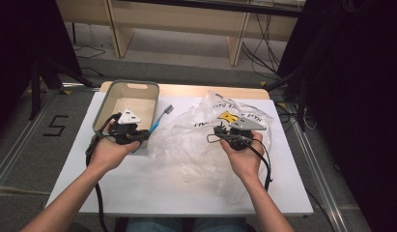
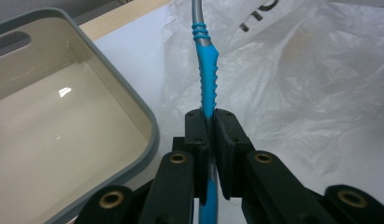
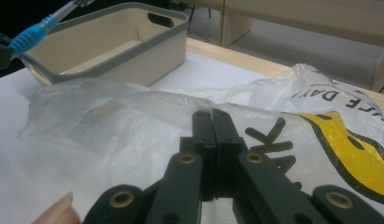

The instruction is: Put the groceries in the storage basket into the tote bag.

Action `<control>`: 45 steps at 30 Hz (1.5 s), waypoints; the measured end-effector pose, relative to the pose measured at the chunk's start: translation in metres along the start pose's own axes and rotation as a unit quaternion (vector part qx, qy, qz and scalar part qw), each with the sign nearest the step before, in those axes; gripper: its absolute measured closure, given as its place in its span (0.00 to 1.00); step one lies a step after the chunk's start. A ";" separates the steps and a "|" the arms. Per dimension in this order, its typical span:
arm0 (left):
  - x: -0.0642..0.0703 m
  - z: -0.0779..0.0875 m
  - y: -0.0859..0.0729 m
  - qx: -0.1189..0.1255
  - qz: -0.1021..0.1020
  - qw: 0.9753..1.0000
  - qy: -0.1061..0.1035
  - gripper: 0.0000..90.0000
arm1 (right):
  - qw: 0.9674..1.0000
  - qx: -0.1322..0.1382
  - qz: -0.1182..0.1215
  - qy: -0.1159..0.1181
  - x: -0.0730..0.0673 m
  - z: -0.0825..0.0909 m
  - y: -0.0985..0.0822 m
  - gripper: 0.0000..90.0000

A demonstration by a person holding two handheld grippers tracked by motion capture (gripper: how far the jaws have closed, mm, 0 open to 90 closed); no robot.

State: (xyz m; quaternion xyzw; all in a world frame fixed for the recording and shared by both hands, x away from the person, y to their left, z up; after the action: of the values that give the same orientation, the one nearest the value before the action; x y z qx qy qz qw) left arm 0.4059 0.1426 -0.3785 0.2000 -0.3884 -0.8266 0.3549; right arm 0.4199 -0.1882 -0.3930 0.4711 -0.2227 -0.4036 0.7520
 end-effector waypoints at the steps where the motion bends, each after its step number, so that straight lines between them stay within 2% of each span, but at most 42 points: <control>1: 0.003 0.001 0.000 0.001 -0.002 1.000 -0.004 0.93 | 1.000 0.000 0.000 0.000 0.000 0.000 0.000 1.00; 6: 0.017 0.003 -0.003 0.000 -0.014 1.000 -0.017 0.93 | 1.000 0.000 0.000 0.000 0.000 0.000 0.000 1.00; 17: 0.036 0.001 -0.004 -0.001 -0.035 0.999 -0.035 0.93 | 1.000 0.000 0.000 0.000 0.000 0.000 0.000 1.00; 31: 0.060 -0.013 -0.006 -0.019 -0.056 0.996 -0.062 0.93 | 1.000 -0.001 0.004 -0.003 0.000 0.000 0.000 1.00; 40: 0.073 -0.023 -0.004 -0.036 -0.075 0.994 -0.066 0.93 | 1.000 0.001 0.002 -0.001 0.000 0.001 0.000 1.00; 45: 0.078 -0.029 -0.004 -0.047 -0.079 0.994 -0.065 0.93 | 1.000 0.001 0.002 0.000 0.000 0.001 0.000 1.00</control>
State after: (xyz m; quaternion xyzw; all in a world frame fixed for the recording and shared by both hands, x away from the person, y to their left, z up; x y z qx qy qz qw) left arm 0.3700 0.0718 -0.4036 0.1589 -0.3540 -0.8808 0.2715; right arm 0.4192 -0.1890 -0.3924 0.4714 -0.2243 -0.4024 0.7520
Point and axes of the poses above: each handheld gripper's, and its own axes: z roughly backward along the jaws, y roughly out of its top, x roughly to its right, the point moved 1 cm from there along -z, roughly forward along the jaws, and after that the axes turned 3 degrees about -z, right-handed, at the moved point
